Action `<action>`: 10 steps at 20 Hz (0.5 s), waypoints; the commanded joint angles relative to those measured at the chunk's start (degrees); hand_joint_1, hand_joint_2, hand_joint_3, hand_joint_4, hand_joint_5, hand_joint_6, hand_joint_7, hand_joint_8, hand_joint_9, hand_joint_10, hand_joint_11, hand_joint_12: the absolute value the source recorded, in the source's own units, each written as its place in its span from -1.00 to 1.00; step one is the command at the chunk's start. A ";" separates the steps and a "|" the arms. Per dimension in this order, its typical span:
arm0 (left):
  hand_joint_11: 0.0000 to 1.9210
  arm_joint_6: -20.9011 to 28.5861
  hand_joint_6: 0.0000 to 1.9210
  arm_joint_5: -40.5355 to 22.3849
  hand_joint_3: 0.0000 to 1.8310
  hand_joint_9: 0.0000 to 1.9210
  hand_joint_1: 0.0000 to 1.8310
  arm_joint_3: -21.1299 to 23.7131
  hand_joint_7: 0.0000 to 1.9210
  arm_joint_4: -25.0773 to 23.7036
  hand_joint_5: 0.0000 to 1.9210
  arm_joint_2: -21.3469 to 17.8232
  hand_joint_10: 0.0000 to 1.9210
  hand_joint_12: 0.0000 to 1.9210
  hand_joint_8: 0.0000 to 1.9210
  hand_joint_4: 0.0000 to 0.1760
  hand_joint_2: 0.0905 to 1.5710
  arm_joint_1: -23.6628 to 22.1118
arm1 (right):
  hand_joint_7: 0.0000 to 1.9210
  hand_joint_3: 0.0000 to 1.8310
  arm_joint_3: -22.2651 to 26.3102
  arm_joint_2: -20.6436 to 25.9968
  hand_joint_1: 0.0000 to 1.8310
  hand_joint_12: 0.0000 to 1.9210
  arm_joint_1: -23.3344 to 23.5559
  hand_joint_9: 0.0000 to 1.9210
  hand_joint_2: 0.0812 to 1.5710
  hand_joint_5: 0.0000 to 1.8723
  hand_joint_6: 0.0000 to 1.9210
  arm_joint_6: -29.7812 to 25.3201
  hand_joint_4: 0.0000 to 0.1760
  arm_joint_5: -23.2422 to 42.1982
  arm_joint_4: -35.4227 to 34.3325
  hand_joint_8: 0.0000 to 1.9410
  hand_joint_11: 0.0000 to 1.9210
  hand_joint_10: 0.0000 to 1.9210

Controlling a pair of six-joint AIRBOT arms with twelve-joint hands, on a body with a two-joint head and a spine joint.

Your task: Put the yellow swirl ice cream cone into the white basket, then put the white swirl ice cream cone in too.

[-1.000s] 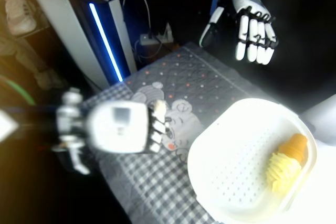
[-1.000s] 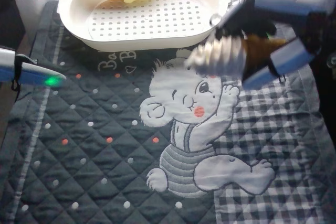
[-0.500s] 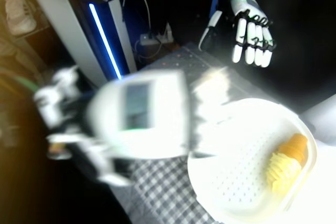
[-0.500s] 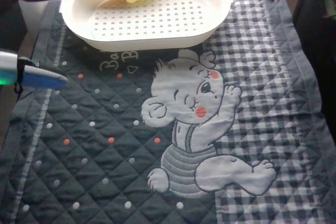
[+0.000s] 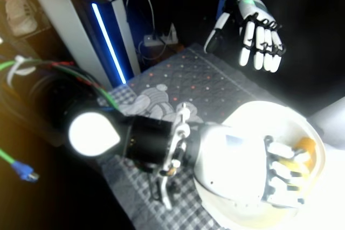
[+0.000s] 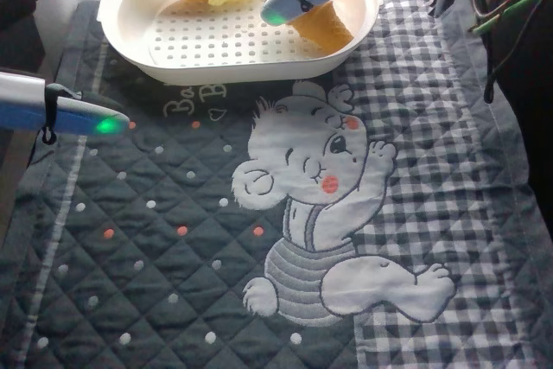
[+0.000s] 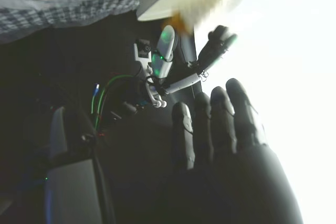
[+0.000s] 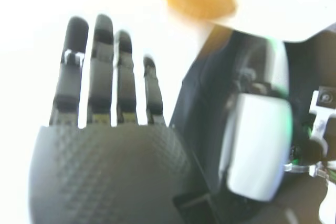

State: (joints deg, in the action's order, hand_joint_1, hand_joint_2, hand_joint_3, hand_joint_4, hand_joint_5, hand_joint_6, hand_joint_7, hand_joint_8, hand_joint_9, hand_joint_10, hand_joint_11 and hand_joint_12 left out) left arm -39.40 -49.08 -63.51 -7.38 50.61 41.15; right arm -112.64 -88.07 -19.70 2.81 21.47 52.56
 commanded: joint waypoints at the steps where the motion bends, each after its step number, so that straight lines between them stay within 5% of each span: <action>1: -1.00 0.59 -1.00 -6.89 -1.00 -0.76 -0.05 -0.13 -0.70 1.35 -0.61 -0.03 -0.99 -0.34 -1.00 -0.67 0.02 -0.26 | -1.00 -1.00 -0.30 0.15 -0.43 -0.97 0.95 -1.00 -0.03 -1.00 -1.00 -0.31 1.00 4.33 -2.82 -1.00 -1.00 -1.00; 4: -1.00 0.82 -1.00 -8.28 -1.00 -0.77 -0.05 0.17 -0.70 1.99 -0.61 -0.91 -1.00 -0.37 -1.00 -0.61 0.02 0.23 | -1.00 -0.98 2.53 4.60 -0.38 -1.00 0.95 -1.00 0.02 -1.00 -1.00 -0.93 1.00 9.26 -7.33 -1.00 -1.00 -1.00; 6: -1.00 0.84 -1.00 -10.81 -1.00 -0.77 -0.10 0.97 -0.72 2.99 -0.63 -2.15 -1.00 -0.43 -1.00 -0.53 0.02 0.70 | -1.00 -0.99 9.34 12.38 -0.41 -1.00 0.93 -1.00 0.01 -1.00 -1.00 -0.30 1.00 15.58 -14.69 -1.00 -1.00 -1.00; 7: -1.00 0.84 -1.00 -12.16 -0.99 -0.78 -0.15 1.29 -0.72 3.65 -0.63 -2.60 -1.00 -0.43 -1.00 -0.51 0.04 1.19 | -1.00 -1.00 11.99 14.51 -0.40 -1.00 0.93 -1.00 -0.01 -1.00 -1.00 -0.28 0.81 17.78 -16.38 -1.00 -1.00 -1.00; 8: -1.00 0.83 -1.00 -14.28 -0.99 -0.80 -0.17 1.67 -0.73 4.87 -0.64 -3.18 -1.00 -0.51 -1.00 -0.34 0.05 2.14 | -1.00 -1.00 14.53 16.49 -0.41 -1.00 0.93 -1.00 -0.01 -1.00 -1.00 0.26 0.96 20.93 -18.90 -1.00 -1.00 -1.00; 10: -1.00 0.83 -1.00 -19.50 -1.00 -0.77 -0.14 2.83 -0.69 7.41 -0.61 -4.75 -0.99 -0.47 -0.99 -0.57 0.05 4.54 | -1.00 -0.99 21.07 23.31 -0.35 -1.00 0.92 -1.00 0.03 -1.00 -1.00 5.51 1.00 27.71 -25.94 -1.00 -1.00 -1.00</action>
State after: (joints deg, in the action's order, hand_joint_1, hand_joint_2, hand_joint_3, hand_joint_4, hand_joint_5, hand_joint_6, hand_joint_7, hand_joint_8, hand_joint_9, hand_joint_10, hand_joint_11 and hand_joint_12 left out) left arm -38.98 -61.17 -59.79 -1.10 45.54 47.07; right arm -88.01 -61.47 -19.55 11.40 41.85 27.99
